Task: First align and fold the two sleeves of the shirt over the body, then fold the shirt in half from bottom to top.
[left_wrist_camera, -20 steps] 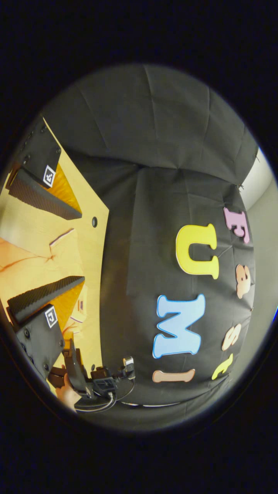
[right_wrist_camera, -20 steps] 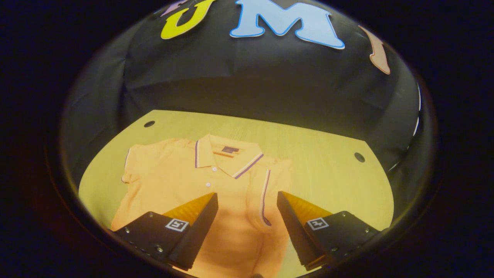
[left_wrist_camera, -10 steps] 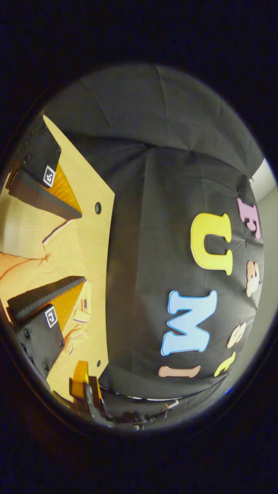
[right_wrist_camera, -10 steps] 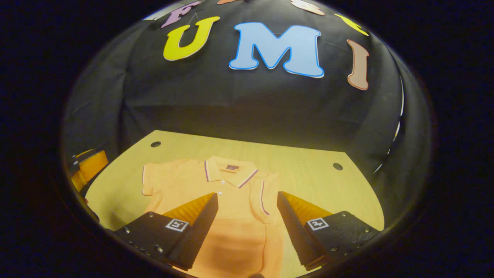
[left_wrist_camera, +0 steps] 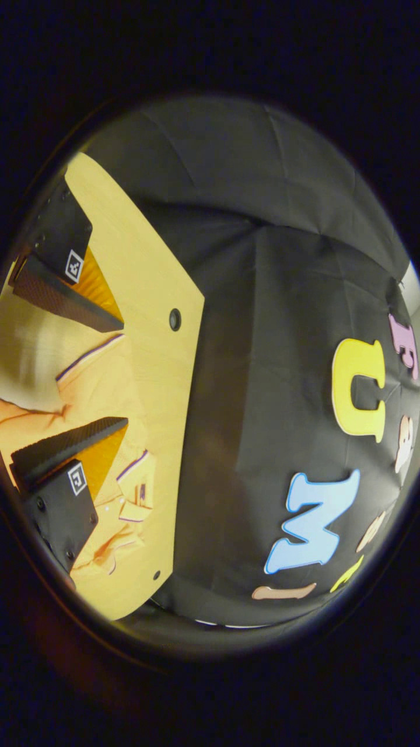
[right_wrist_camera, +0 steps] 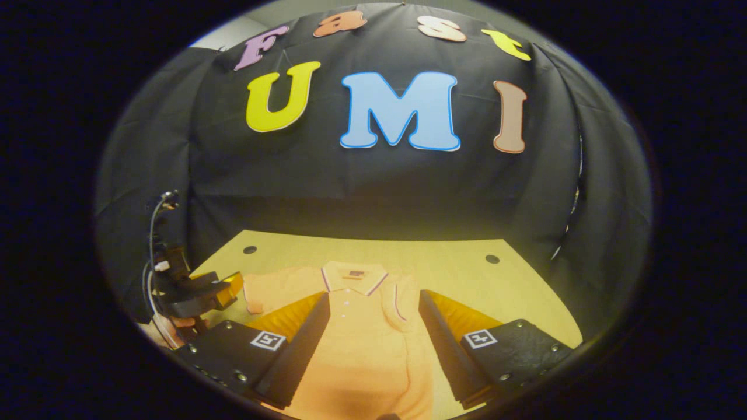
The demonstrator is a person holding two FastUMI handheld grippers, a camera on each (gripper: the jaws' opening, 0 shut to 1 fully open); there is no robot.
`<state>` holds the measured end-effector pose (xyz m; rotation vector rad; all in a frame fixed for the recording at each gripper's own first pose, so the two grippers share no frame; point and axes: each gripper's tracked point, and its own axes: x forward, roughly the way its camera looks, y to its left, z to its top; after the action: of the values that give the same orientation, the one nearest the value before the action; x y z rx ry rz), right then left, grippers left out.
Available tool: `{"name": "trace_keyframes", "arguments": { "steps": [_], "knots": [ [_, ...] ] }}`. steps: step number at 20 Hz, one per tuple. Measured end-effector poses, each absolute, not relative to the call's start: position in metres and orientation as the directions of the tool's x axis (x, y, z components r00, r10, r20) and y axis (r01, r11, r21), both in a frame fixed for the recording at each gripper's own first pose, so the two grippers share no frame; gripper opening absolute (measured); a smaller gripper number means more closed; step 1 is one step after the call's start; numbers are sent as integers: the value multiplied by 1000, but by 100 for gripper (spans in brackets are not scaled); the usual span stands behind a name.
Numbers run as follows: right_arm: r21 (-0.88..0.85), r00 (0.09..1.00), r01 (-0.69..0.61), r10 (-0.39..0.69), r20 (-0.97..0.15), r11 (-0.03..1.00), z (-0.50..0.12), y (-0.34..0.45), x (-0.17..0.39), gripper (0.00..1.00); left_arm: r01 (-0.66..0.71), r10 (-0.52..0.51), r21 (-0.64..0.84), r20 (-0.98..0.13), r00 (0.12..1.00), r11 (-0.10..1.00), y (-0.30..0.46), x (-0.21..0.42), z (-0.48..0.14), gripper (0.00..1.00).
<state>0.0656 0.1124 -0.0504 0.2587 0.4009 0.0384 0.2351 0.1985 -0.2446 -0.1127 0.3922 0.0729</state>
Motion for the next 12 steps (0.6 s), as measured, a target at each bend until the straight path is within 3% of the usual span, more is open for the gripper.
{"name": "trace_keyframes", "arguments": {
  "steps": [5, 12],
  "knots": [
    [271, 913, 13, 99, -395, 963, -46, 121, 45, 95, -157, 71, -158, -447, 892, 975, 209, 268, -284, 96],
    [310, 898, -1, 137, -417, 951, -47, 143, 23, 94, -157, 89, -107, -473, 876, 982, 220, 305, -314, 95]
  ]
}}
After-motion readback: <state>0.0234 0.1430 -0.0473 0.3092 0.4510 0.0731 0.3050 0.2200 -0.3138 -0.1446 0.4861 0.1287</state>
